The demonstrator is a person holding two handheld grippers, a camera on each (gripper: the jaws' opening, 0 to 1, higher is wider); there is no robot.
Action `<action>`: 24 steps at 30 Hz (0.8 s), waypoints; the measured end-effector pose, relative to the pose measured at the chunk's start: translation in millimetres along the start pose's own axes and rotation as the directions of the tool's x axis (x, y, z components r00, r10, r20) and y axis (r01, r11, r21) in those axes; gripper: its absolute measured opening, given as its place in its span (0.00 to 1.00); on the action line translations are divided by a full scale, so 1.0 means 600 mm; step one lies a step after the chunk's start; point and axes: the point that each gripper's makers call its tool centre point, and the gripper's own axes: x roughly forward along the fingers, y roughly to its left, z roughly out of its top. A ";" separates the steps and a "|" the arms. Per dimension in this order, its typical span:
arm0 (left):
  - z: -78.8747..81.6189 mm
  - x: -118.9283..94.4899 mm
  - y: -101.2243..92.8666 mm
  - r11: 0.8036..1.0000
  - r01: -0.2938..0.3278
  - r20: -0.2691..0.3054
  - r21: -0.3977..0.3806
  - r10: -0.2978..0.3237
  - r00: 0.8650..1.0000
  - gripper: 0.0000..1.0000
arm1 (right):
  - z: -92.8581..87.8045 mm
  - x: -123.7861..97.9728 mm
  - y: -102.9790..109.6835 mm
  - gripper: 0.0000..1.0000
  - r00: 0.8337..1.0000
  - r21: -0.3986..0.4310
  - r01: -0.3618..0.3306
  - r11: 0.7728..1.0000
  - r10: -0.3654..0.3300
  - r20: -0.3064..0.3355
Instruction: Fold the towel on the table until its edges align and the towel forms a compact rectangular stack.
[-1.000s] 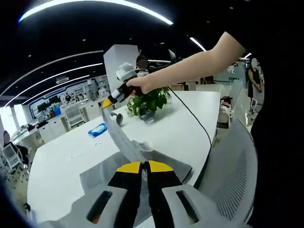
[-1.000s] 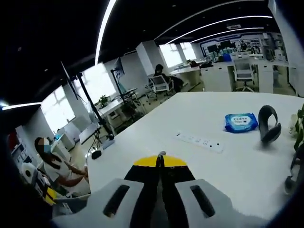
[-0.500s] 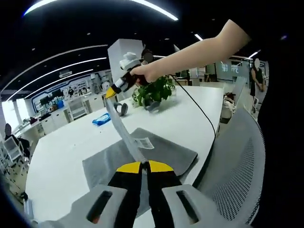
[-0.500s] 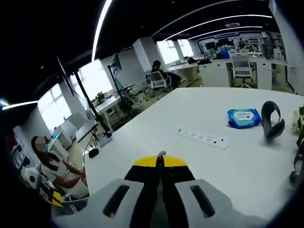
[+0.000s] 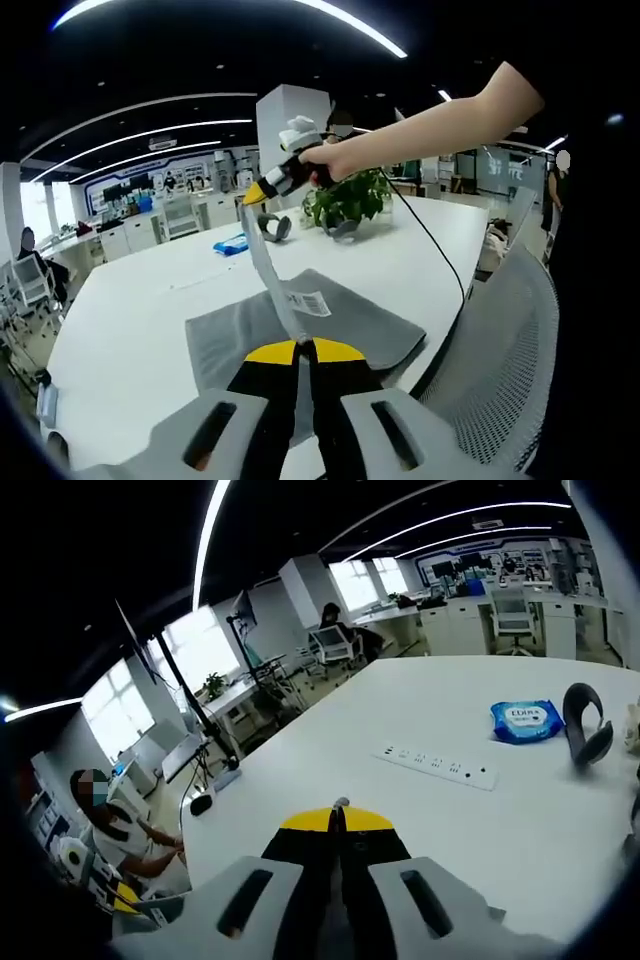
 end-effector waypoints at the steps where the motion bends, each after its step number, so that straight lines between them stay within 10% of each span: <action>1: -0.006 0.001 0.003 1.000 -0.004 -0.006 -0.011 0.004 1.000 0.04 | -0.003 0.004 -0.002 0.00 1.000 -0.001 0.001 1.000 -0.001 -0.006; 24: -0.105 0.003 0.038 0.990 -0.065 -0.103 -0.123 0.053 0.993 0.04 | -0.051 0.106 -0.027 0.00 0.994 -0.006 -0.002 1.000 0.002 -0.111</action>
